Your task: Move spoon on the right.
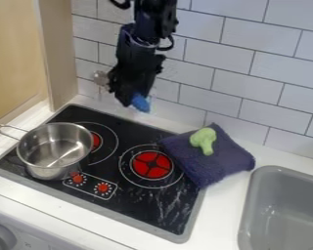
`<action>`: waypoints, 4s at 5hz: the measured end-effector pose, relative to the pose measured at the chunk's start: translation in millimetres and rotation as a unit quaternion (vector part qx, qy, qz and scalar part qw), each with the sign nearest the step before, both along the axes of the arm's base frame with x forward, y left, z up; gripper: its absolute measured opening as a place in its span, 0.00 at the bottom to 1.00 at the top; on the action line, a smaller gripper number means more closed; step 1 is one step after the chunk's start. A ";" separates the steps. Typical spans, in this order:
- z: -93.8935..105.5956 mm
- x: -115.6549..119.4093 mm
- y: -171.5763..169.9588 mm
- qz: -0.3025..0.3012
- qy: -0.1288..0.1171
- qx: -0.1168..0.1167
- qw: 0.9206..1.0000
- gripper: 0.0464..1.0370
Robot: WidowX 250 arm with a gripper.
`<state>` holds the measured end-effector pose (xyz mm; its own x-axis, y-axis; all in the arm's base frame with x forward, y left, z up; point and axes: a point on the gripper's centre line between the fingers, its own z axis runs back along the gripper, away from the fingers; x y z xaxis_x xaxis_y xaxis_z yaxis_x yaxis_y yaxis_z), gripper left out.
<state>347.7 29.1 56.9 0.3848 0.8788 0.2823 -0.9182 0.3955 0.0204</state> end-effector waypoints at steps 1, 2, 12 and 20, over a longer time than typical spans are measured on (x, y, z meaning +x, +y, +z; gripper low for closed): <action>14.1 -14.8 -10.7 0.006 -0.021 -0.002 1.000 0.35; 28.1 -34.9 -29.5 0.005 -0.045 -0.010 0.999 0.35; -50.5 -133.6 -103.2 0.072 -0.043 -0.027 0.996 0.35; 14.5 -114.1 -76.2 0.042 -0.096 -0.031 0.994 0.96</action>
